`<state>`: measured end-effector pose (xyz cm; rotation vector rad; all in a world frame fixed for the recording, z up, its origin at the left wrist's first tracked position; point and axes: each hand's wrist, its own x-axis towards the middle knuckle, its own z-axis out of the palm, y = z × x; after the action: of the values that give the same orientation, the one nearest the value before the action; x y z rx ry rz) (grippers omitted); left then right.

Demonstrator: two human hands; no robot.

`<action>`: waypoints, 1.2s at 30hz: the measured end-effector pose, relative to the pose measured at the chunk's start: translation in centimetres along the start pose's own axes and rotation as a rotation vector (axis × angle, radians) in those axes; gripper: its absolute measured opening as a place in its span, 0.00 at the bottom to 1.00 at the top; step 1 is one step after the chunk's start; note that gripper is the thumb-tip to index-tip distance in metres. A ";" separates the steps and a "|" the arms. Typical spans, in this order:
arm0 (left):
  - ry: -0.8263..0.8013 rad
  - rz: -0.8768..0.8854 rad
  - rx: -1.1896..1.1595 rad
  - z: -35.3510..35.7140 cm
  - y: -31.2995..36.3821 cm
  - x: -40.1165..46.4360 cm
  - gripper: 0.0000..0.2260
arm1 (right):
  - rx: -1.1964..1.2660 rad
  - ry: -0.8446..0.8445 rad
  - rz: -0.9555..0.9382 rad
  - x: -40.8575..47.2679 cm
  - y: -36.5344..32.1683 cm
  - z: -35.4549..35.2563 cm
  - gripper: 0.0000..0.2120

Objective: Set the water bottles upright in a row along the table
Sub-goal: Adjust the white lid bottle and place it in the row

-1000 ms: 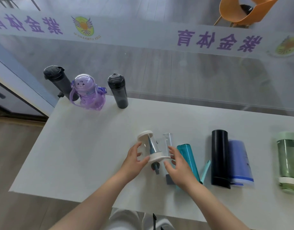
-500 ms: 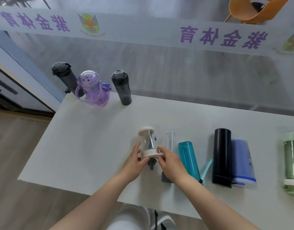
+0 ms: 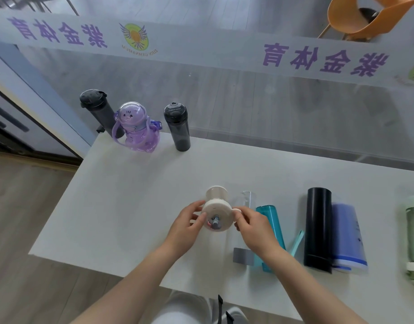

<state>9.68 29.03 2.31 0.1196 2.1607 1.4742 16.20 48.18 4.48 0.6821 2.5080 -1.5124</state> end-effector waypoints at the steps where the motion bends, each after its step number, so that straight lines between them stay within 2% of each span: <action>1: 0.003 0.007 -0.017 -0.1 0.2 0.1 0.13 | 0.023 -0.003 0.026 0.2 -0.1 -0.1 0.11; 6: -0.036 0.012 -0.049 -0.5 1.6 0.5 0.19 | 0.129 0.023 0.108 1.6 -0.7 -0.6 0.13; 10: -0.078 -0.037 -0.128 -0.5 2.1 1.6 0.18 | 0.141 0.025 0.112 2.6 -1.2 -0.7 0.12; 13: -0.140 -0.056 -0.155 -0.7 2.5 2.3 0.25 | 0.183 0.035 0.106 3.2 -1.7 -0.7 0.08; 17: -0.147 -0.024 -0.058 -1.0 2.5 3.0 0.33 | 0.258 0.034 0.105 3.8 -2.0 -0.7 0.06; 22: -0.117 0.001 -0.026 -0.9 2.2 3.6 0.29 | 0.268 -0.061 0.068 4.1 -1.9 0.1 0.02; 24: -0.090 -0.005 -0.016 -0.9 2.0 3.7 0.29 | 0.247 -0.052 0.064 3.9 -1.7 0.3 0.06; 31: -0.047 -0.006 -0.054 -0.1 1.8 3.6 0.27 | 0.222 0.009 -0.023 2.3 -1.4 1.6 0.34; 33: -0.033 -0.015 -0.052 0.1 1.7 3.6 0.30 | 0.187 0.052 -0.098 2.1 -1.4 1.9 0.37; 36: -0.042 -0.002 -0.060 0.1 1.6 3.5 0.31 | 0.104 0.010 -0.165 2.6 -1.4 2.0 0.35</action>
<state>6.41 30.94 2.42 0.1260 2.0810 1.5199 13.04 46.64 3.77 0.5086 2.5638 -1.7084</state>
